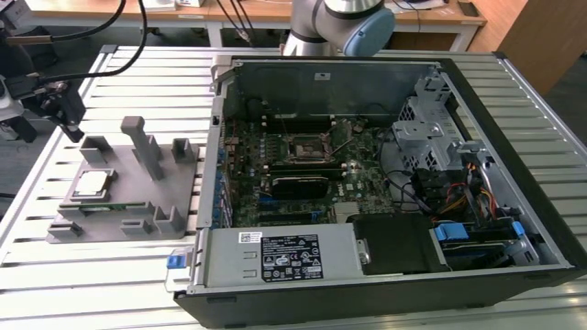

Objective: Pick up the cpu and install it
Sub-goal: 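Pick up the cpu and move it towards the insertion slot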

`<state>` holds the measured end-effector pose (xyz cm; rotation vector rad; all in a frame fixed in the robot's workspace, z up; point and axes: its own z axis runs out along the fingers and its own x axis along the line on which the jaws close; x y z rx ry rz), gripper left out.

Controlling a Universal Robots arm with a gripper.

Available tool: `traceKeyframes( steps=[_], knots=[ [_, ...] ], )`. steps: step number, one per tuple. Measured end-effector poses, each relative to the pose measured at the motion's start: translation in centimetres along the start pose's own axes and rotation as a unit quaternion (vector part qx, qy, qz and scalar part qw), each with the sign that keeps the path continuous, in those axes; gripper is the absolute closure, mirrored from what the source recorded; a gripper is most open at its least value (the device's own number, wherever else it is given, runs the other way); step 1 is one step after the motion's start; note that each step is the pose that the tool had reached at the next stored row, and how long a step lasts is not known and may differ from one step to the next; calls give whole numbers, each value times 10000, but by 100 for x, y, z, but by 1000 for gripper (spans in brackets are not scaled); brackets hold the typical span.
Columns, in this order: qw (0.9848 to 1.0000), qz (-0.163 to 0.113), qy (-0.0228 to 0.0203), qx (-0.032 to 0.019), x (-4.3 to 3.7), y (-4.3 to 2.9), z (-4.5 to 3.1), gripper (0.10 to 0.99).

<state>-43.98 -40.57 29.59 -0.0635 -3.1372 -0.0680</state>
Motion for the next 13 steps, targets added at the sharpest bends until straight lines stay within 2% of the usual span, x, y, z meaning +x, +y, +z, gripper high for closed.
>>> traceKeyframes(
  steps=[13],
  knots=[
    [10000,-59,2,-2,27,-14,168,380]
  ],
)
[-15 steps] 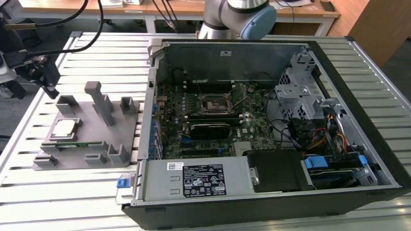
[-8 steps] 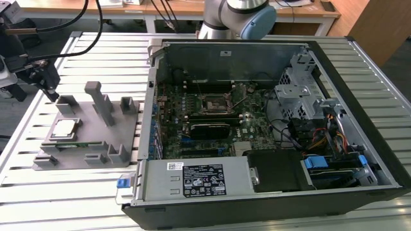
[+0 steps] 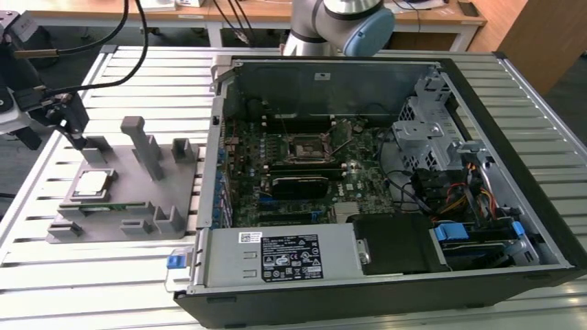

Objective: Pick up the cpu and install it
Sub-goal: 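Pick up the cpu and move it towards the insertion slot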

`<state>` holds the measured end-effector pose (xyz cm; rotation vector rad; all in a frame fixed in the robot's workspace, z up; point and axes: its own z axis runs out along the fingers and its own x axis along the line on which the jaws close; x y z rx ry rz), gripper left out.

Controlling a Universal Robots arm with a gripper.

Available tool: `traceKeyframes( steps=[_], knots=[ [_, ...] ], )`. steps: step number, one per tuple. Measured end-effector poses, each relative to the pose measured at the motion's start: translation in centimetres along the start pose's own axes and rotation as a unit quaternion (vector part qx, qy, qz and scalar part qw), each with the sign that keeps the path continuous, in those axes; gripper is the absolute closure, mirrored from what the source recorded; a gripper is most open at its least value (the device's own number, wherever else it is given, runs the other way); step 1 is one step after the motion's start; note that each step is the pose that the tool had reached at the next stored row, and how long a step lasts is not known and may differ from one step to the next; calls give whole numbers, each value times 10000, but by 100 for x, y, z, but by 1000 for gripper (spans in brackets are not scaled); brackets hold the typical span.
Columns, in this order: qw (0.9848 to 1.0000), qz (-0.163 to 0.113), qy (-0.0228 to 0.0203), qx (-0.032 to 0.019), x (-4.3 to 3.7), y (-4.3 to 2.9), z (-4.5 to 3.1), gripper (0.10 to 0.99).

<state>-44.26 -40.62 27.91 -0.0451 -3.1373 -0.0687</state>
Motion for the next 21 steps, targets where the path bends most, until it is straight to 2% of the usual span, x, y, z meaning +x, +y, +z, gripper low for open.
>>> traceKeyframes(
  steps=[10,12,13,21],
  knots=[
    [10000,-1,-7,0,0,-21,83,380],
    [10000,-1,-7,0,-1,-23,106,369],
    [10000,-1,-7,0,-1,-23,118,310],
    [10000,-1,-8,0,-2,-32,213,310]
  ],
)
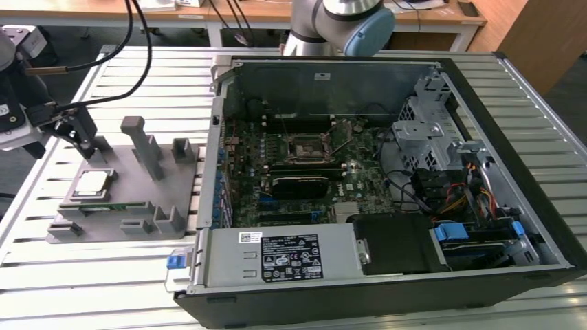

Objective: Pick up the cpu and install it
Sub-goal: 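Pick up the cpu and move it towards the insertion slot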

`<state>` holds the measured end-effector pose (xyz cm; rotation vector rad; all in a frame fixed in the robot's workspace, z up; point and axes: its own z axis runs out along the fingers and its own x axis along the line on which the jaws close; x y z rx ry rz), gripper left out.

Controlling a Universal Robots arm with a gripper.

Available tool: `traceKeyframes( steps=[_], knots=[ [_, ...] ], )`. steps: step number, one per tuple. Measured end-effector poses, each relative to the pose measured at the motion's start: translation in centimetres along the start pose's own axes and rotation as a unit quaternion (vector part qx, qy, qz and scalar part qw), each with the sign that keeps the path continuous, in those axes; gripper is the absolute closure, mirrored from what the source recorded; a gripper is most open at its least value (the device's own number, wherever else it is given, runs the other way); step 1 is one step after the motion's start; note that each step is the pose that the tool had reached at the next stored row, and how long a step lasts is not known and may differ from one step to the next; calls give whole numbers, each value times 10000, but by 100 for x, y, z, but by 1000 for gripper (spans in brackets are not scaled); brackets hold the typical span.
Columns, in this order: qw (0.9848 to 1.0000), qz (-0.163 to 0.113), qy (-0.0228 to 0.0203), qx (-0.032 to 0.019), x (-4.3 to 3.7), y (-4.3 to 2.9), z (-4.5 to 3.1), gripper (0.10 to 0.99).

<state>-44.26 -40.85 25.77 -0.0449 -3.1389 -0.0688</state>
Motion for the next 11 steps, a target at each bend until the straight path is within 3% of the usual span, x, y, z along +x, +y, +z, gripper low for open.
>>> traceKeyframes(
  steps=[7,8,11],
  knots=[
    [10000,0,0,0,-1,-20,34,298],
    [10000,0,0,0,-1,-24,47,239],
    [10000,0,0,0,-2,-29,97,239]
  ],
)
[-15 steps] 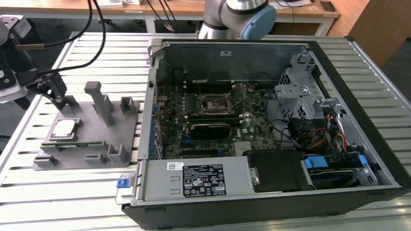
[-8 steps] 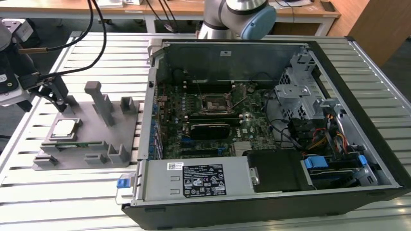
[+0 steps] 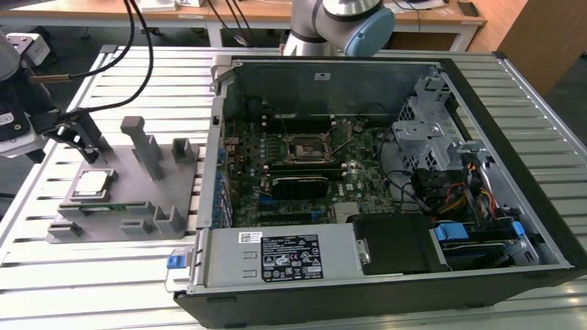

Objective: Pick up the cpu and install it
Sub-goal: 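Pick up the cpu and move it towards the insertion slot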

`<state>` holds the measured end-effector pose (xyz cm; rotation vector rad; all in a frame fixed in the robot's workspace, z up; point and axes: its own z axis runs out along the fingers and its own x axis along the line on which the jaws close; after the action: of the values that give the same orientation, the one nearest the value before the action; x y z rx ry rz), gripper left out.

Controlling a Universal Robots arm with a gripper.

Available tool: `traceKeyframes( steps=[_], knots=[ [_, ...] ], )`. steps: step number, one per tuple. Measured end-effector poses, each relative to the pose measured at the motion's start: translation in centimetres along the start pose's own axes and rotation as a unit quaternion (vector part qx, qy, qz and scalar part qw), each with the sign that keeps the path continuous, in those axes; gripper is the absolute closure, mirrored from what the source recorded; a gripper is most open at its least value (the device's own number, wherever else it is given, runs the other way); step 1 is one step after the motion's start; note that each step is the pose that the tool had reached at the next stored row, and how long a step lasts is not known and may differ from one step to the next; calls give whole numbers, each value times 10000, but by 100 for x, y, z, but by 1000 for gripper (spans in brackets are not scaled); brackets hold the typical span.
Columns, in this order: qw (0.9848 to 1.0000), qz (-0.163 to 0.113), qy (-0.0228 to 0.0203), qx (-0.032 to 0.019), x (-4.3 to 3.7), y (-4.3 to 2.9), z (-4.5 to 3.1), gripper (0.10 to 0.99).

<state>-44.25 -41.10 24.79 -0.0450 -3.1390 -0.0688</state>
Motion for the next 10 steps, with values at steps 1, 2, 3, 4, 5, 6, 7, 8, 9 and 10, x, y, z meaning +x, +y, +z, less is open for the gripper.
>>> traceKeyframes(
  steps=[1,2,3,4,5,6,7,8,9,10],
  knots=[
    [10000,0,0,0,-2,-1,18,239],
    [10000,0,0,0,-4,-2,36,239],
    [10000,-1,1,1,-10,-3,53,239],
    [10000,-1,1,0,-17,-4,71,239],
    [10000,-1,0,0,-21,-4,90,239],
    [10000,-1,0,0,-33,-5,109,251],
    [10000,-1,1,1,-46,-5,126,251],
    [10000,-1,0,0,-52,-6,145,322],
    [10000,0,0,0,-55,-6,163,322],
    [10000,0,0,0,-55,-7,181,322]
  ],
)
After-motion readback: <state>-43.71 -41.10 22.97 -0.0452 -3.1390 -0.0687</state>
